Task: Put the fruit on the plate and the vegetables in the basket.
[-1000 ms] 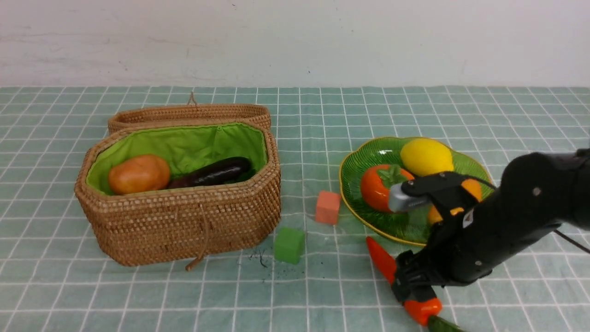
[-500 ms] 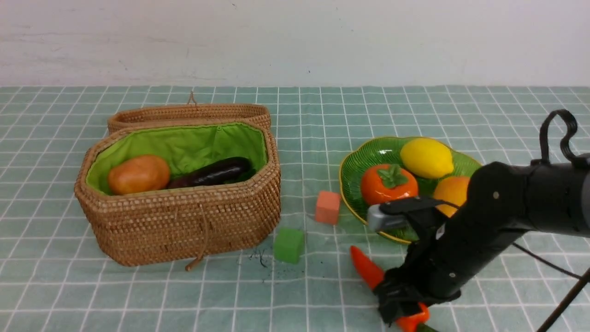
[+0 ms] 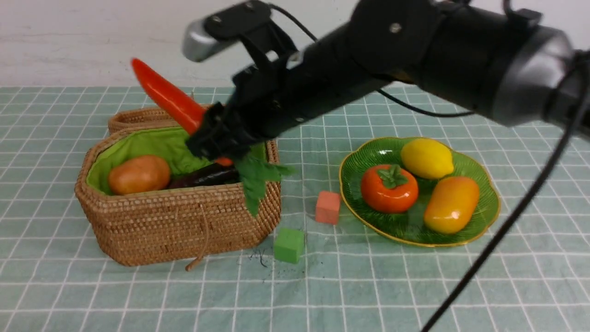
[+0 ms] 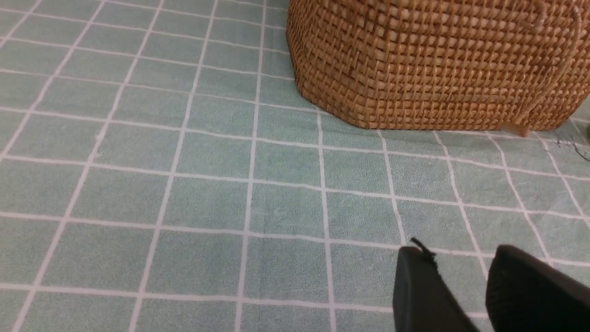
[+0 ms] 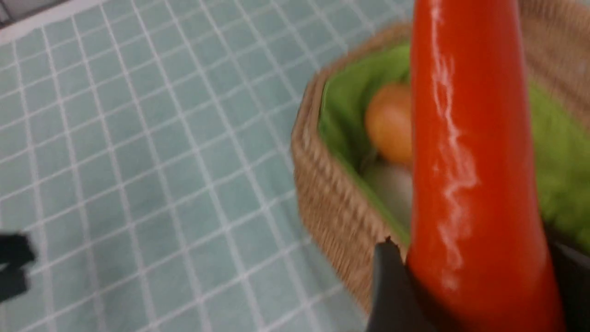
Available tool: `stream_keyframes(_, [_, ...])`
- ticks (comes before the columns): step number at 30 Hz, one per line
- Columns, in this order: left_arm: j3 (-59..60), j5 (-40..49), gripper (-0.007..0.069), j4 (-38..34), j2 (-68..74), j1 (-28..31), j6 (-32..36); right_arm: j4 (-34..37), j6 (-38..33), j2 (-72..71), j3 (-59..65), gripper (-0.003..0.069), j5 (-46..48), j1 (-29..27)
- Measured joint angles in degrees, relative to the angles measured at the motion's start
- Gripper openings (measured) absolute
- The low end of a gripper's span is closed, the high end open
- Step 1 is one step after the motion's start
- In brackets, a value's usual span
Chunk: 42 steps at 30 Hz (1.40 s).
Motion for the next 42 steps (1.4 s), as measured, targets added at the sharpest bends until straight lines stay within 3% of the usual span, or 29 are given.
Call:
stream_keyframes(6, [0.00, 0.00, 0.0224, 0.00, 0.00, 0.00, 0.00, -8.98, 2.79, 9.35, -8.38, 0.0374, -7.40, 1.72])
stream_keyframes(9, [0.00, 0.00, 0.0228, 0.00, 0.00, 0.00, 0.00, -14.67, 7.18, 13.29, -10.12, 0.0446, -8.50, 1.65])
stream_keyframes(11, [0.00, 0.00, 0.0228, 0.00, 0.00, 0.00, 0.00, -18.85, 10.76, 14.88, -10.24, 0.0586, -8.54, 1.58])
stream_keyframes(14, [0.00, 0.00, 0.0228, 0.00, 0.00, 0.00, 0.00, -21.81, 14.18, 15.17, -10.24, 0.0666, -8.54, 1.58])
stream_keyframes(19, [0.00, 0.00, 0.0230, 0.00, 0.00, 0.00, 0.00, -22.86, 16.34, 14.38, -10.36, 0.0665, -7.32, 1.58])
stream_keyframes(25, [0.00, 0.00, 0.0237, 0.00, 0.00, 0.00, 0.00, -27.02, 16.86, 7.12, -10.41, 0.0517, 8.21, 1.53])
stream_keyframes(31, [0.00, 0.00, 0.0237, 0.00, 0.00, 0.00, 0.00, -33.66, 25.21, -5.98, -10.88, 0.0202, 29.79, -2.78])
stream_keyframes(35, [0.00, 0.00, 0.0237, 0.00, 0.00, 0.00, 0.00, -33.56, 31.56, -12.81, -8.69, 0.0005, 34.25, -8.15])
stream_keyframes(42, [0.00, 0.00, 0.0237, 0.00, 0.00, 0.00, 0.00, -31.64, 34.66, -23.98, 3.68, -0.0017, 35.09, -10.93])
